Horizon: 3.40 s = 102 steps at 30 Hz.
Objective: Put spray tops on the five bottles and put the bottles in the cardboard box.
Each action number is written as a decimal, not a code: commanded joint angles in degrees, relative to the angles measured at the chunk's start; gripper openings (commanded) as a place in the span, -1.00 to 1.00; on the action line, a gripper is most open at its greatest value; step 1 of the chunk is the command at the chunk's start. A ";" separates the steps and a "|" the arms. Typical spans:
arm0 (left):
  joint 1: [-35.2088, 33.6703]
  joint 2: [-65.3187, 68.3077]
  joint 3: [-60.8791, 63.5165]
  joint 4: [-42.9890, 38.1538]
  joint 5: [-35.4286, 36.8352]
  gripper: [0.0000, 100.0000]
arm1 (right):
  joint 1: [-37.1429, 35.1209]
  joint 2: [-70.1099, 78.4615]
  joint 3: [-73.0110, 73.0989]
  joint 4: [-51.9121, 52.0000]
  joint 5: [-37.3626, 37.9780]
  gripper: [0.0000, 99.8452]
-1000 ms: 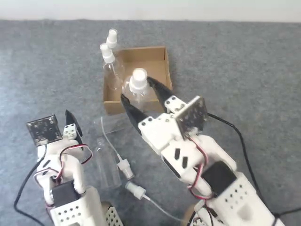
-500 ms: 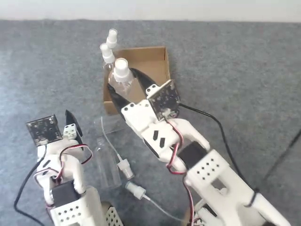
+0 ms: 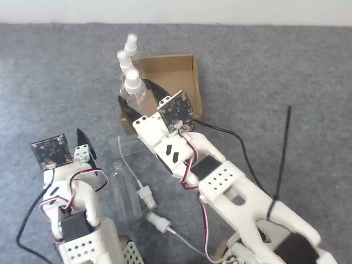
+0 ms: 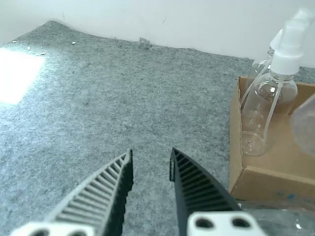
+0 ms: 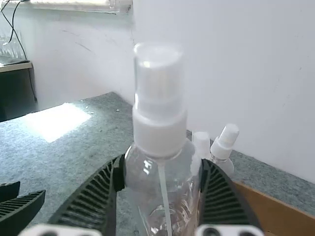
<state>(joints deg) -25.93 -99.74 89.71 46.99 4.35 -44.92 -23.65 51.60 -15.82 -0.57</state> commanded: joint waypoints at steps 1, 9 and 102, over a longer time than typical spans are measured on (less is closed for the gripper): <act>-0.26 -0.88 -0.57 -1.85 -0.53 -0.76 | 0.57 1.71 -4.66 -4.00 -0.18 -0.83; -0.26 -0.88 -0.57 -1.85 -0.53 -0.76 | 0.57 8.22 -4.75 -9.45 -0.18 -0.83; -0.35 -0.88 0.92 -3.87 -0.53 -0.76 | -1.01 41.89 -16.26 -20.88 -0.26 -0.43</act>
<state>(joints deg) -25.93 -99.74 90.95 45.05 4.35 -45.45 19.43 36.40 -35.43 -0.40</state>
